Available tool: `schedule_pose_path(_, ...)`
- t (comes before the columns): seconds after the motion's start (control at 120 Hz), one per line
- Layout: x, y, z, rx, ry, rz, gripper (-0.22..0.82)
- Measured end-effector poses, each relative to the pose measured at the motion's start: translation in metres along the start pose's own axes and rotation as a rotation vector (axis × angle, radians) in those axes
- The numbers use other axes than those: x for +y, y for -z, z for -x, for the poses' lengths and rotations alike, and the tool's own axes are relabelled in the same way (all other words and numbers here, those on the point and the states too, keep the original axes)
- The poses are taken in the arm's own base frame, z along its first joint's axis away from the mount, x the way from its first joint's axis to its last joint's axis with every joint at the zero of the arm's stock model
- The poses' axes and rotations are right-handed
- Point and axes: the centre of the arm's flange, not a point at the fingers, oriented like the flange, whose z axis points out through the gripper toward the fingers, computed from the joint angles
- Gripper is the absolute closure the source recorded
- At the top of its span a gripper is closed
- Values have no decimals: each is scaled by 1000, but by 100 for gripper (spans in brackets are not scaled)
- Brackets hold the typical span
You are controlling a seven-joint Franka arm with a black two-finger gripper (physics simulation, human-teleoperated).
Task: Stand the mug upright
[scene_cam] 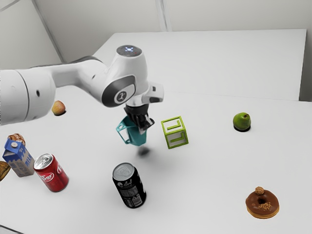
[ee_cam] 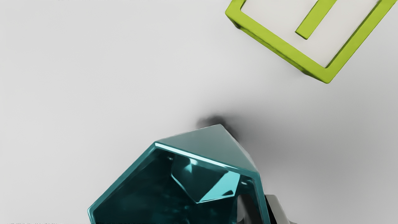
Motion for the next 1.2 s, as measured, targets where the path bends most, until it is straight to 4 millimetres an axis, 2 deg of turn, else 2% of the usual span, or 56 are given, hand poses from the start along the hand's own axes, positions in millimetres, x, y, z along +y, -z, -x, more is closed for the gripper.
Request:
schedule_pose_path(0.083,-8,-2,-10,5,41,-20,79)
schedule_pose_path(0.233,-9,-8,-22,5,95,-29,79)
schedule_pose_path(0.683,2,-25,-27,-24,248,62,79)
schedule_pose_path(1.2,3,-44,-37,-10,313,75,79)
